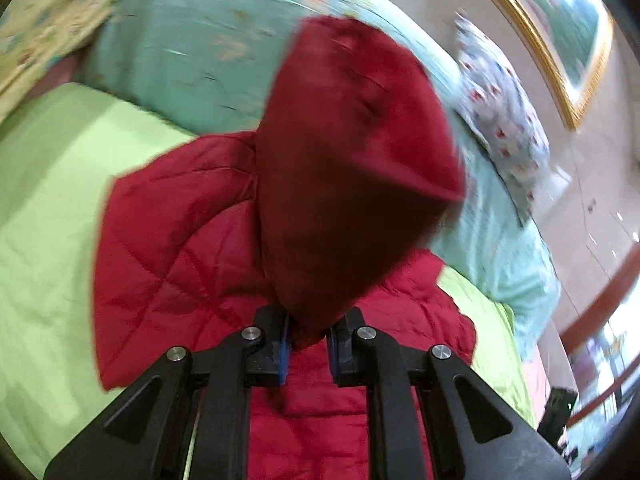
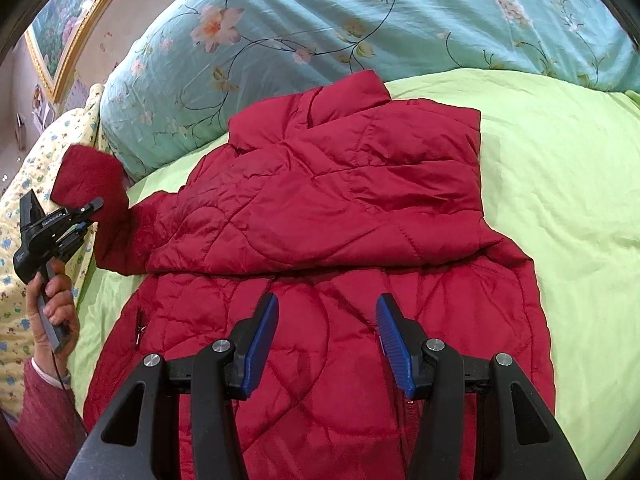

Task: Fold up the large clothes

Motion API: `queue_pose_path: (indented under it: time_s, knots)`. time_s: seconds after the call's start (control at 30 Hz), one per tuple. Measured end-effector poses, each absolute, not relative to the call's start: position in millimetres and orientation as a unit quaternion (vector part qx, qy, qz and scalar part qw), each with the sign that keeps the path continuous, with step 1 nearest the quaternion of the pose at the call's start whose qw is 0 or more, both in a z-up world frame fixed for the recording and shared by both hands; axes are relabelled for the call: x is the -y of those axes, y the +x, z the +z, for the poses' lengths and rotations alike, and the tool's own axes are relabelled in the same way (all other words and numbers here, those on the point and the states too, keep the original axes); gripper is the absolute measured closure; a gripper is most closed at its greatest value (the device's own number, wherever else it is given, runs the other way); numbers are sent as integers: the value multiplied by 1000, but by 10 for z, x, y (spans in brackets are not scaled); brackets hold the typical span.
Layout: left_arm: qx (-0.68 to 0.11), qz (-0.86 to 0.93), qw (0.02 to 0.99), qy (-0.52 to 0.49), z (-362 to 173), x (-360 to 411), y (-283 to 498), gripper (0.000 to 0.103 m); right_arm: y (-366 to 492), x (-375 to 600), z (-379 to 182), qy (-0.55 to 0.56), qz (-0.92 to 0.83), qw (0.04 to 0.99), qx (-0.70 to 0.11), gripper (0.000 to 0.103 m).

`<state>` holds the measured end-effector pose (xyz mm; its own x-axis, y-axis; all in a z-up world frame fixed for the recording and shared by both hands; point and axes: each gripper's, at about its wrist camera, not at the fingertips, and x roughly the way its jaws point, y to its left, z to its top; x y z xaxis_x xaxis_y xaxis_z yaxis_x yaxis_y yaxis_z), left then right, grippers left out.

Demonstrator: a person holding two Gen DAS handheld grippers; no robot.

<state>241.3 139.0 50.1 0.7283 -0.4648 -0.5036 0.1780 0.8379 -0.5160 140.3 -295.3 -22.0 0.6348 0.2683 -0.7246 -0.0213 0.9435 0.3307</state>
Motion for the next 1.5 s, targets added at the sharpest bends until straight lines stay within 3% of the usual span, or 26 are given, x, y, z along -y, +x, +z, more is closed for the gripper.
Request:
queue_pose_path:
  time_s: [0.83,0.93,1.33,1.4,1.47,1.5]
  knots:
    - [-400,-305,862,-63,10,966,2336,91,1591,3429,-140,246,94,882,-391,48]
    - [-407,-299,862,-39,-71,1102,2323,91,1673,3495,-134,277,104,874,-386,22]
    - [-412,-289,864,9,-219,1292,2232,91,2327,3398,-329,368,174,820,-402,18]
    - [-415,-290,862,7,-233,1266,2230,91,2403,3361,-360,361,165,822,-408,32]
    - [-421,-294,858,1,-245,1235,2233,85,2459,3352,-384,355,155,821,-419,88]
    - [-425,-299,855,-5,-241,1209,2235,83,2464,3369,-391,356,149,821,-421,90]
